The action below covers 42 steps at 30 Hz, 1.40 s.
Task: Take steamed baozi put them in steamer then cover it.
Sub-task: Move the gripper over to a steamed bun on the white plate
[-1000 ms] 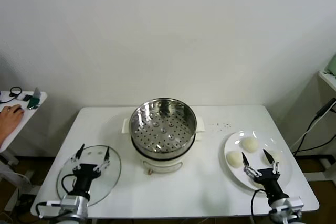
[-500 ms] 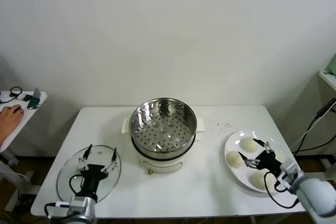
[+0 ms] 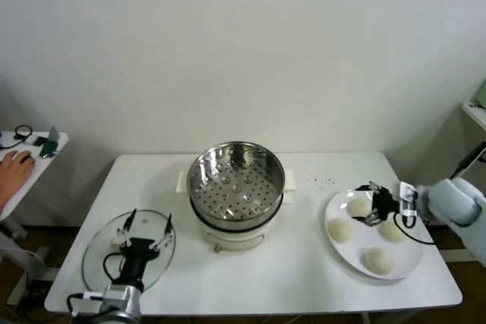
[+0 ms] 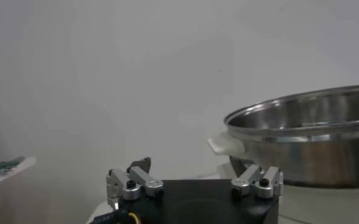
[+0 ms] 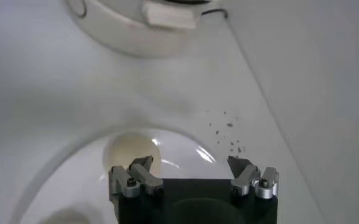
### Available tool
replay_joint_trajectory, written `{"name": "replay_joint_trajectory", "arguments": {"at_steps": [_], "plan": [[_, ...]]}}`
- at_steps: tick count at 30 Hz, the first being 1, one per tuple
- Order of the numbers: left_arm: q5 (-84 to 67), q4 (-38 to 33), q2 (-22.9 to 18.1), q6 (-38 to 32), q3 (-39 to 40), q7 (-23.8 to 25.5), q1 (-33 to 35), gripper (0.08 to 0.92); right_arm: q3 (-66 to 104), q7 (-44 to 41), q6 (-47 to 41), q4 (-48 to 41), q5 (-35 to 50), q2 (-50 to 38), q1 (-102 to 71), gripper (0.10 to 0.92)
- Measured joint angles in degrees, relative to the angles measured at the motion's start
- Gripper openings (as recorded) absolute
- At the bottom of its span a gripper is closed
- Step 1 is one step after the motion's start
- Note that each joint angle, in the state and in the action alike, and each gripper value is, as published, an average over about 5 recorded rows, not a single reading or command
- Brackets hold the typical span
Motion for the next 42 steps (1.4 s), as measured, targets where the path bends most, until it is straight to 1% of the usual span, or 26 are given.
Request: {"name": "replay_joint_trajectory", "arguments": {"at_steps": [7,14,21,28,42], "plan": [[-0.50,-0.40,0.42,0.53,-0.08,-0.07,0.21,0.823,-19.93,-5.98,2.27,-9.34,-3.48,1.97,18.38,0.823],[-0.65,-0.54,0.94,1.09,-0.39,-0.15,-0.21,0.823,-30.69,-8.63,3.74,-17.68,-5.63,6.14,26.65,0.823],[-0.68,-0.28,1.78,1.53,-0.41,-0.32,-0.83,0.823,-34.25,-9.42,5.06,-24.40,-7.34,10.98,28.86,0.823],[-0.67,-0.15,2.08,1.74,-0.50,-0.39,-1.02,0.823,-35.53,-9.66,6.08,-29.12,-8.29,15.04,29.17,0.823],[-0.66,-0.05,2.28,1.78,-0.79,-0.50,-0.91,0.823,-36.30,-10.40,7.49,-34.02,-9.92,19.37,29.04,0.815]]}}
